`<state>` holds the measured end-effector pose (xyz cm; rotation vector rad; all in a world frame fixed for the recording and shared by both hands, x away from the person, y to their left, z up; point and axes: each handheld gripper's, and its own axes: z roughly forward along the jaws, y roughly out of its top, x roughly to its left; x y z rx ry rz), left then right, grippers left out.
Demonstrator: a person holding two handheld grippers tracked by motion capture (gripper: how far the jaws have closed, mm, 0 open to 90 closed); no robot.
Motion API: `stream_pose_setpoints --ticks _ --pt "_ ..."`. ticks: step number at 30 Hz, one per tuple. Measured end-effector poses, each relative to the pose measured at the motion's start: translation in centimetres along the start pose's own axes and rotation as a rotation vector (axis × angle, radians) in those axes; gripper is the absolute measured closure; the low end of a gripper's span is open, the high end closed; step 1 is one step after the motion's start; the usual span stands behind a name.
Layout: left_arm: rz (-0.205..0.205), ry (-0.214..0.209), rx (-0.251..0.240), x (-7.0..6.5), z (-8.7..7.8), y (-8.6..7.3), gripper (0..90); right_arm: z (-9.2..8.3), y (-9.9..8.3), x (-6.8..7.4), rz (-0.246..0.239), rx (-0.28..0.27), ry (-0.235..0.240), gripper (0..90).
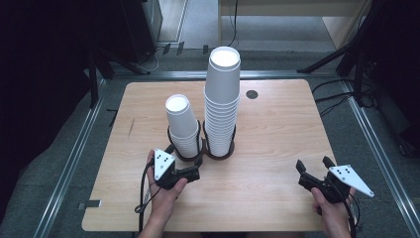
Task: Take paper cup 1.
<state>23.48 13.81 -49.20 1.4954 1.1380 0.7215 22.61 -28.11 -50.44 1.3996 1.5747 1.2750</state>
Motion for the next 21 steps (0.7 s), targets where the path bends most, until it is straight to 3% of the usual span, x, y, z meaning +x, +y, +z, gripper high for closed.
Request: stream_pose_setpoints --ticks 6,11,19,21 --pt "0.002 -0.006 -0.03 -1.3 1.2 1.0 1.6 0.0 0.2 0.0 -0.022 0.0 -0.014 12.4" --pt "0.013 -0.019 -0.05 -2.2 1.8 1.8 1.6 0.1 0.8 -0.2 -0.012 -0.002 -0.027 12.5" --pt "0.02 -0.032 -0.073 -3.5 2.7 2.5 1.6 0.3 3.2 1.2 -0.028 -0.025 0.005 12.5" --pt "0.031 -0.029 -0.078 -4.1 3.0 2.9 1.6 0.6 4.3 2.2 -0.039 -0.028 0.03 12.5"
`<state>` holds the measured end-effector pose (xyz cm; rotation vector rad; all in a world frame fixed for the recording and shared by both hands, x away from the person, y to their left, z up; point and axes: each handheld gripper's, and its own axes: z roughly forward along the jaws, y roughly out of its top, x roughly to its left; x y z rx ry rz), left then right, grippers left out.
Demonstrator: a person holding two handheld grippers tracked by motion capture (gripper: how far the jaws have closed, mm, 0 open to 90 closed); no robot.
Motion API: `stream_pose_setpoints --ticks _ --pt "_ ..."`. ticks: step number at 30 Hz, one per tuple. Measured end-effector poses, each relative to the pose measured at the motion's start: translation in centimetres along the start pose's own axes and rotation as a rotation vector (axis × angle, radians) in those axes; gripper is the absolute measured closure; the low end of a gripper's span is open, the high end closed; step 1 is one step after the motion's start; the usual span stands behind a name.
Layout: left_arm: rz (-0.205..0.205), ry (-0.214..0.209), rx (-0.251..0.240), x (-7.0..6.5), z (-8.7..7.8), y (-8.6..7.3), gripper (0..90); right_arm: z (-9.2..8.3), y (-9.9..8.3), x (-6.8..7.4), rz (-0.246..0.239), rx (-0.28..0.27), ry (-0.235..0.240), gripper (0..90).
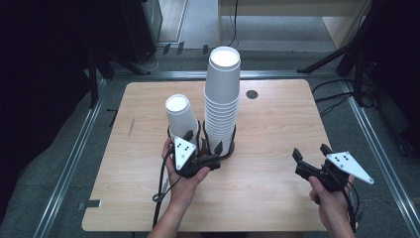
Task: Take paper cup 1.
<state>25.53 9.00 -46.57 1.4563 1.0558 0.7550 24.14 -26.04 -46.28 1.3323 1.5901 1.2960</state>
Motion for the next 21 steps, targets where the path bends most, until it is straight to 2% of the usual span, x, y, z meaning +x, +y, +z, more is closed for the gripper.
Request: stream_pose_setpoints --ticks 4,5,8,9,13,17,19,21 --pt "0.02 0.003 -0.004 -0.5 0.5 0.4 1.6 0.3 1.1 0.9 -0.006 0.008 0.022 12.4" --pt "0.025 0.0 -0.006 -0.7 0.6 0.6 1.6 0.4 2.0 1.4 -0.007 0.006 0.044 12.4" --pt "0.034 0.002 -0.014 -1.1 1.0 1.0 1.6 0.5 2.8 2.0 -0.011 0.001 0.067 12.2" --pt "0.036 0.005 -0.02 -1.3 1.3 1.2 1.6 0.7 3.7 2.7 -0.015 -0.004 0.088 12.0" --pt "0.04 0.006 -0.022 -1.6 1.9 1.5 1.6 0.9 4.6 3.6 -0.021 -0.014 0.115 11.8" --pt "0.049 0.013 -0.024 -1.8 2.8 1.8 1.6 1.2 6.5 5.2 -0.023 -0.045 0.176 10.3" --pt "0.053 0.017 -0.024 -1.9 3.0 1.9 1.6 1.3 6.9 5.6 -0.024 -0.052 0.19 10.1" --pt "0.055 0.029 -0.027 -2.0 3.3 2.0 1.6 1.5 8.1 6.9 -0.038 -0.072 0.222 9.7"
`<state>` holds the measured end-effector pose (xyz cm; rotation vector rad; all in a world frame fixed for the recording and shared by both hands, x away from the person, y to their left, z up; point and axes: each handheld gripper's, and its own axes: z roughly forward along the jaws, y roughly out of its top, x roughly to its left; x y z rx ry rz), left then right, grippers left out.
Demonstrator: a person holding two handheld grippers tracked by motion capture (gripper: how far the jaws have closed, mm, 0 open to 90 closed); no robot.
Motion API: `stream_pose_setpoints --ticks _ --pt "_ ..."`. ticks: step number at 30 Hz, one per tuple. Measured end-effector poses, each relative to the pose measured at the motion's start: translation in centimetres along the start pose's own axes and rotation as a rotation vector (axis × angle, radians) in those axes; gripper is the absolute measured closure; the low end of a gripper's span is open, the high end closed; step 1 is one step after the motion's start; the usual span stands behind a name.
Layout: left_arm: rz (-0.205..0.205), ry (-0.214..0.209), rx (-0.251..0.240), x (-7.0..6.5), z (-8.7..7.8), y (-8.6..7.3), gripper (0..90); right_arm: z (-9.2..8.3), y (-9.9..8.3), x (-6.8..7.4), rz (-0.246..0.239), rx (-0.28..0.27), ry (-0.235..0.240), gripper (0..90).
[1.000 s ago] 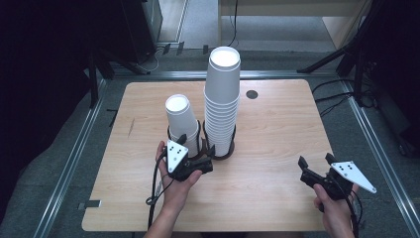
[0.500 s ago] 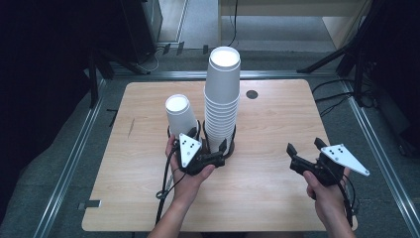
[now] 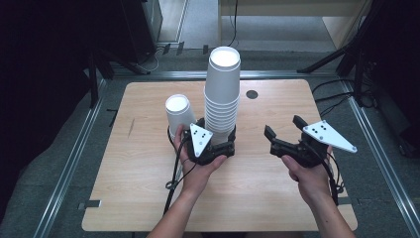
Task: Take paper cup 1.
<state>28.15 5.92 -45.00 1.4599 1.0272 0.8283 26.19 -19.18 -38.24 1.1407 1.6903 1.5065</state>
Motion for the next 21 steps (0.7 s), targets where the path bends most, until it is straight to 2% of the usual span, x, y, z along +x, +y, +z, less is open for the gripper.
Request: stream_pose_setpoints --ticks 1,2,8,12,16,21 --pt "0.0 0.0 -0.002 0.0 0.1 0.0 1.6 0.0 0.0 0.0 0.0 0.0 0.0 9.7" --pt "-0.003 0.008 -0.009 -0.1 0.4 0.1 1.6 0.5 0.7 0.8 -0.007 -0.007 0.018 9.5" --pt "-0.016 0.023 -0.016 0.0 0.9 0.2 1.6 2.0 2.4 2.5 -0.031 -0.016 0.06 9.5" --pt "-0.015 0.04 -0.022 0.0 1.4 0.1 1.6 3.0 3.3 3.4 -0.033 -0.023 0.082 9.5" --pt "-0.03 0.045 -0.027 0.0 1.7 0.0 1.6 3.7 4.1 3.9 -0.026 -0.029 0.101 9.4" --pt "-0.043 0.066 -0.042 -0.2 2.2 -0.1 1.6 5.1 5.4 5.4 -0.047 -0.031 0.137 9.5"
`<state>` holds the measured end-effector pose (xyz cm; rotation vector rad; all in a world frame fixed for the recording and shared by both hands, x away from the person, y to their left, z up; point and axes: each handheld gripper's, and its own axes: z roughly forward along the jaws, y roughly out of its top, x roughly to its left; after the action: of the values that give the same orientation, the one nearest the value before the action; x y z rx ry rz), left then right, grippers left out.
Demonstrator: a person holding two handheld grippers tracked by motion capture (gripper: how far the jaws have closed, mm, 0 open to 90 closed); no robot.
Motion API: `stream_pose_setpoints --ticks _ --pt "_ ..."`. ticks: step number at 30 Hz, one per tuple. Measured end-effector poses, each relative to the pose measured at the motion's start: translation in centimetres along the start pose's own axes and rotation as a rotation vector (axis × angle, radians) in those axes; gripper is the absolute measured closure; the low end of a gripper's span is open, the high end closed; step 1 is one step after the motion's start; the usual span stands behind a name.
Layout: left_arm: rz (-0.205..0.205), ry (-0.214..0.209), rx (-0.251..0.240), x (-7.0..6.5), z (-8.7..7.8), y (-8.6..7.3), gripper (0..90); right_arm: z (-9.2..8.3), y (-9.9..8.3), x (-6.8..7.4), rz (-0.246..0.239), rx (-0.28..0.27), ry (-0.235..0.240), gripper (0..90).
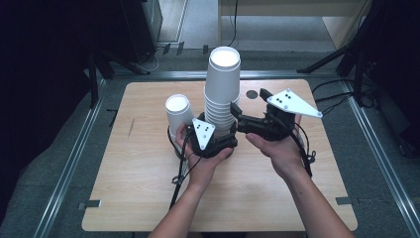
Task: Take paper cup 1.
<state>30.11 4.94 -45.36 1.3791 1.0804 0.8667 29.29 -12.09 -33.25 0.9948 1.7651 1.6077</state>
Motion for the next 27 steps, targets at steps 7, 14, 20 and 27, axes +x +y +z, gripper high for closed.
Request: stream_pose_setpoints --ticks 7,14,20,27 --pt "0.015 0.01 -0.004 -0.1 0.2 -0.1 1.6 2.0 1.2 1.2 -0.008 0.013 0.03 9.5" --pt "0.016 0.005 -0.007 0.0 0.3 -0.1 1.6 3.7 2.5 2.0 0.004 0.015 0.029 9.5" --pt "0.014 0.0 -0.008 0.1 0.3 -0.1 1.7 5.2 2.5 2.2 0.025 0.032 0.021 9.6" --pt "0.015 -0.001 -0.01 0.1 0.4 -0.1 1.7 5.8 2.3 2.1 0.052 0.025 0.026 7.8"
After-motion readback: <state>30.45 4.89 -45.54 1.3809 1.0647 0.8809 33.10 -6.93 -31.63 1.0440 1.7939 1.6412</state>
